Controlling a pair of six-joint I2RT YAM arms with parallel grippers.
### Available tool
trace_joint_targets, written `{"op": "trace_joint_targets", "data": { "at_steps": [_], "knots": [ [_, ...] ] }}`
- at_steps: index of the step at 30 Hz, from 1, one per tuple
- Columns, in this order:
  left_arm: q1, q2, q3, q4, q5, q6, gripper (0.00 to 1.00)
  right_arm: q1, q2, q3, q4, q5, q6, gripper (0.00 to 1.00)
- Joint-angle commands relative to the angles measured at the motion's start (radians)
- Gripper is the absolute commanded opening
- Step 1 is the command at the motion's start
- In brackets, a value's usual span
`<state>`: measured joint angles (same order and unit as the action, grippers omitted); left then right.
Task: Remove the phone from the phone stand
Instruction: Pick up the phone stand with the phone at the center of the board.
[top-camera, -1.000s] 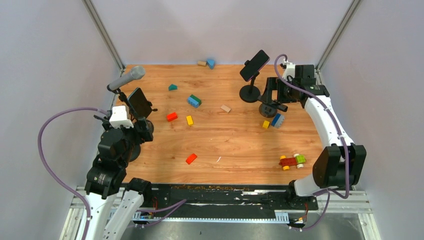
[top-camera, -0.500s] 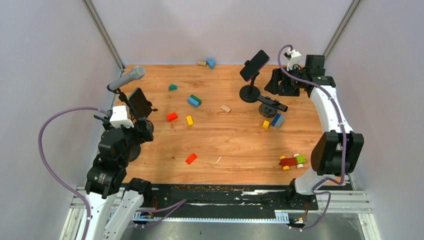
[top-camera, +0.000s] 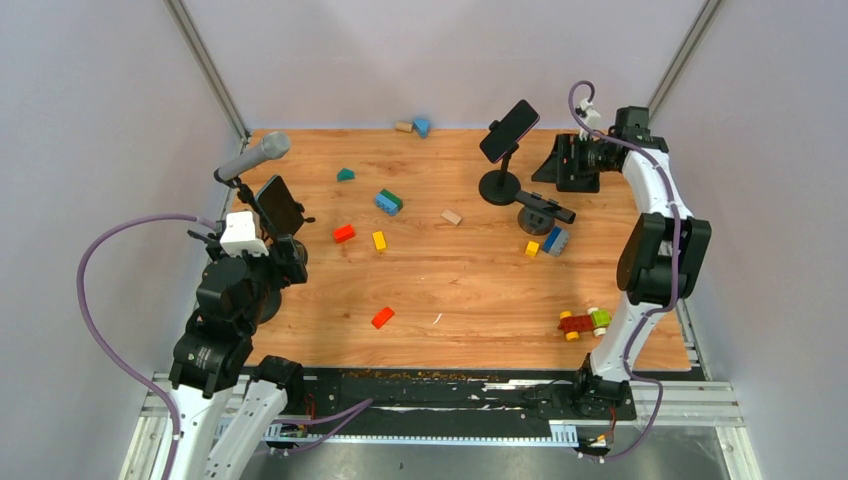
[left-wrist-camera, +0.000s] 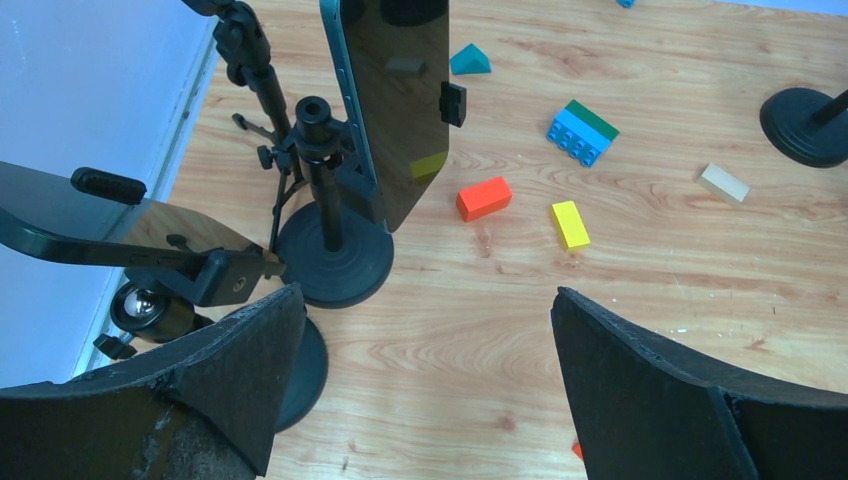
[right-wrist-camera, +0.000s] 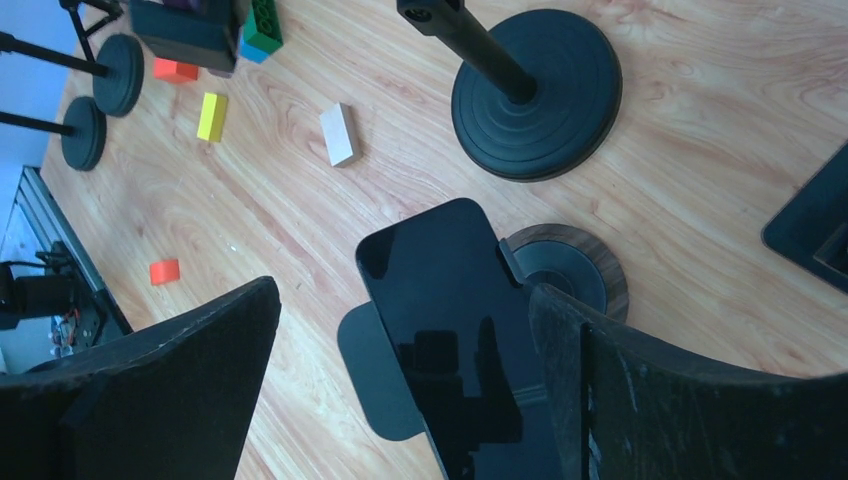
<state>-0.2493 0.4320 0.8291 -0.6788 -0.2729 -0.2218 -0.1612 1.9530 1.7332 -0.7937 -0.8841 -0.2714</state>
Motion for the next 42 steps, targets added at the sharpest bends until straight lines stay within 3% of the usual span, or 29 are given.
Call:
{"op": "trace_joint_targets", "data": {
  "at_steps": [1,15,42],
  "knots": [
    [-0.005,-0.006,0.002,0.007,-0.005,-0.007,1.00,-0.008,0.056,0.084,-0.091,0.002,-0.092,0.97],
    [-0.010,0.015,0.001,0.005,-0.005,-0.005,1.00,-0.028,0.154,0.124,-0.134,-0.043,-0.107,0.97],
    [-0.011,0.015,0.001,0.006,0.005,-0.005,1.00,-0.034,0.147,0.041,-0.131,-0.084,-0.123,1.00]
  ]
}}
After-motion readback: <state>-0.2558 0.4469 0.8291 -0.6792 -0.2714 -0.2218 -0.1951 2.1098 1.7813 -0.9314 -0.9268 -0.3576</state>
